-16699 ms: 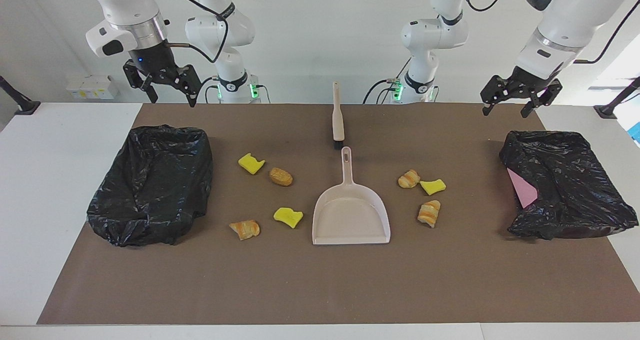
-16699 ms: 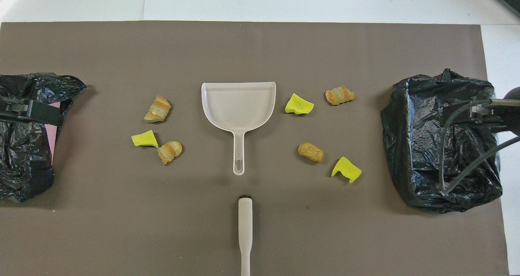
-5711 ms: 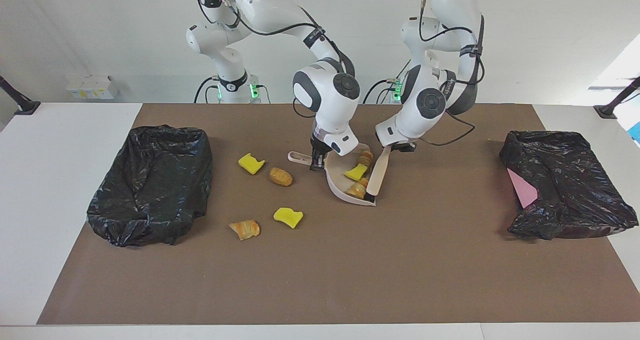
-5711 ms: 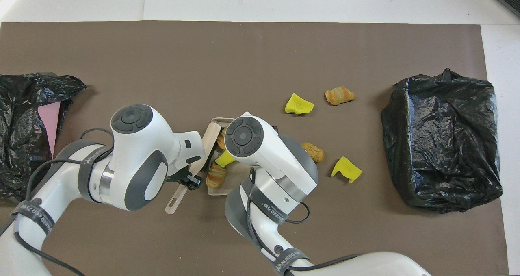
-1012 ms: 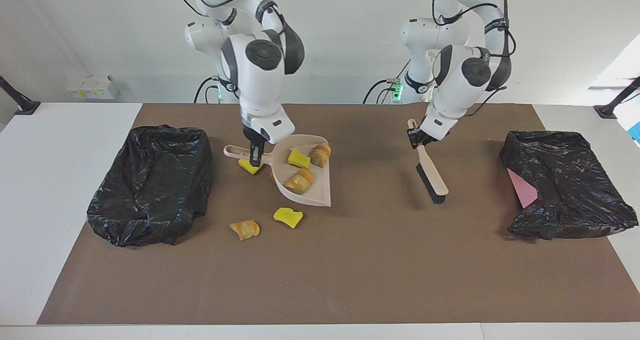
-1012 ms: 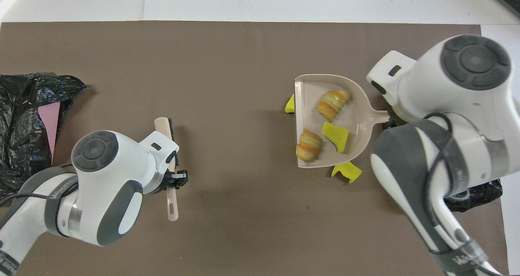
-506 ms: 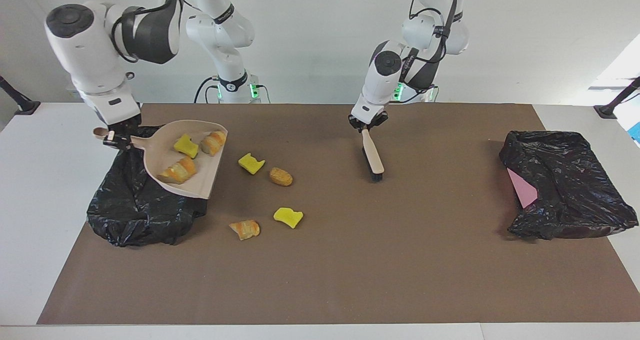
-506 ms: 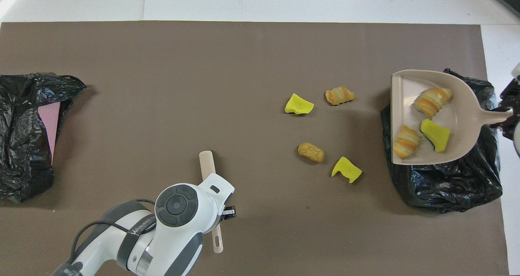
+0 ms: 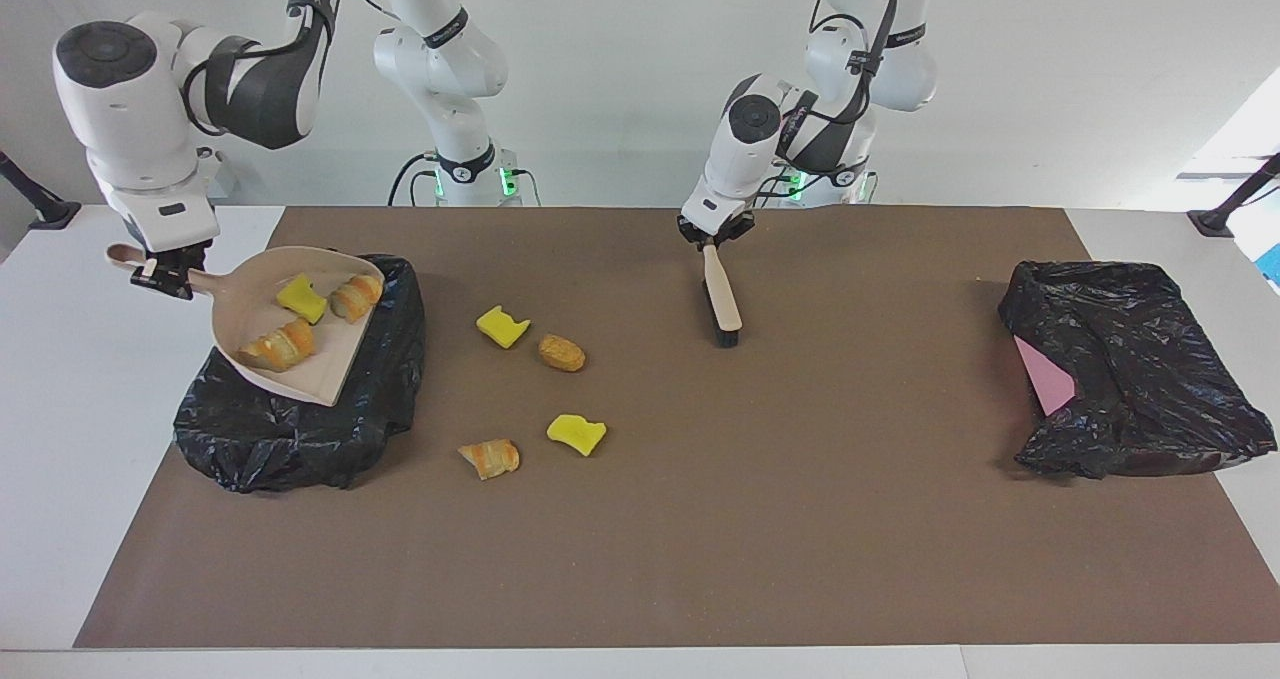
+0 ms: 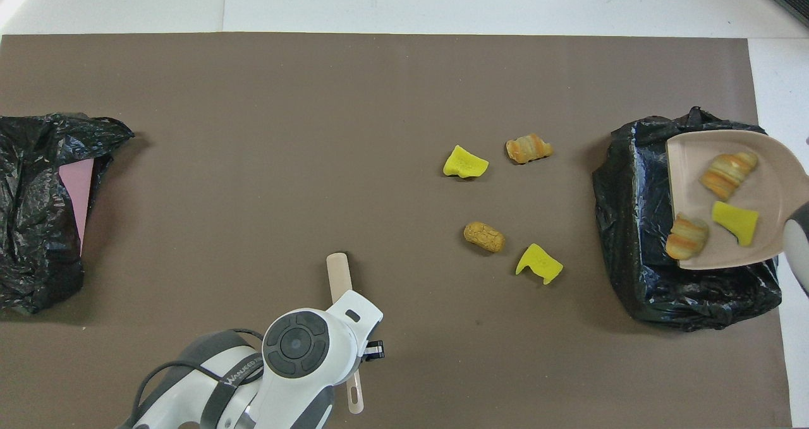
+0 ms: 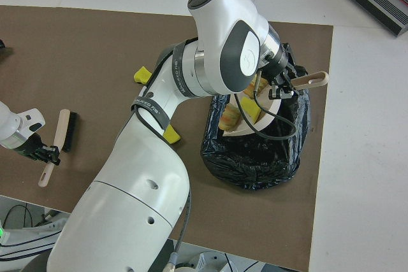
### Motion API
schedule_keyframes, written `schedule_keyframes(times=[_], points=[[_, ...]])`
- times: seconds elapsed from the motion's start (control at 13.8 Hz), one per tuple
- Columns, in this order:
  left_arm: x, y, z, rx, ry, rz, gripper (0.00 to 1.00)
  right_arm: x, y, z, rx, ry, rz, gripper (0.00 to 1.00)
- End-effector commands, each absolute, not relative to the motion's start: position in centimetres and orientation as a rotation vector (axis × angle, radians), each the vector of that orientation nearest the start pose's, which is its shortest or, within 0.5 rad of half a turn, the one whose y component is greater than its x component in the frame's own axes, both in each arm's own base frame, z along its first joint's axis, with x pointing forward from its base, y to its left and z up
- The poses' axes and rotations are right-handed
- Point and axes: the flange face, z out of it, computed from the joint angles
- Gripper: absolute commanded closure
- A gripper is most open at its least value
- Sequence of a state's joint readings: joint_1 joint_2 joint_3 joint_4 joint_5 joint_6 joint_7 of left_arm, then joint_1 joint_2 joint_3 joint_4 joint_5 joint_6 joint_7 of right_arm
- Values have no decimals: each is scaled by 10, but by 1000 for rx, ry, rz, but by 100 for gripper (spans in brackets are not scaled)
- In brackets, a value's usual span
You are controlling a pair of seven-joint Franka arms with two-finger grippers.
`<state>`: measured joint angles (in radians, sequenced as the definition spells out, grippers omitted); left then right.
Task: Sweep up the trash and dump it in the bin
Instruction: 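Carry the dustpan to the black bag and tip it with the right gripper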
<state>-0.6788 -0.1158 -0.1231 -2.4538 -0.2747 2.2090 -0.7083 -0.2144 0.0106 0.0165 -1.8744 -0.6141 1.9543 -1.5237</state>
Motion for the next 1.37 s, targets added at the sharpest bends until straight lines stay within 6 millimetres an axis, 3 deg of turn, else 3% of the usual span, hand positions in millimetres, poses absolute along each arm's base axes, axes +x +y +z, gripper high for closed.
schedule_keyframes(times=[0.0, 0.07, 0.14, 0.22, 0.36, 0.43, 0.58, 0.72, 0.8, 1.01, 1.3], points=[[291, -334, 336, -3177, -157, 371, 94, 530, -106, 516, -2669, -2477, 925, 100], [291, -333, 336, -3172, -152, 382, 44, 526, -104, 508, -2652, -2460, 973, 100], [298, -333, 337, -3173, -170, 384, 0, 523, -103, 503, -2630, -2471, 1005, 100], [307, -332, 340, -3184, -164, 377, 0, 521, -103, 501, -2618, -2485, 1031, 100], [346, -310, 345, -3204, -223, 340, 0, 519, -103, 507, -2609, -2504, 1152, 100], [366, -301, 351, -3223, -205, 316, 0, 522, -89, 511, -2592, -2535, 1197, 100], [397, -273, 359, -3213, -178, 227, 0, 521, -84, 518, -2621, -2528, 1344, 100], [422, -249, 367, -3220, -135, 160, 0, 522, -76, 538, -2633, -2510, 1493, 100], [442, -226, 370, -3231, -132, 133, 0, 526, -73, 551, -2654, -2496, 1523, 100], [498, -175, 381, -3254, -108, 61, 0, 548, -47, 570, -2691, -2532, 1444, 100], [544, -94, 399, -3259, -35, -47, 0, 583, 21, 580, -2767, -2462, 1073, 100]])
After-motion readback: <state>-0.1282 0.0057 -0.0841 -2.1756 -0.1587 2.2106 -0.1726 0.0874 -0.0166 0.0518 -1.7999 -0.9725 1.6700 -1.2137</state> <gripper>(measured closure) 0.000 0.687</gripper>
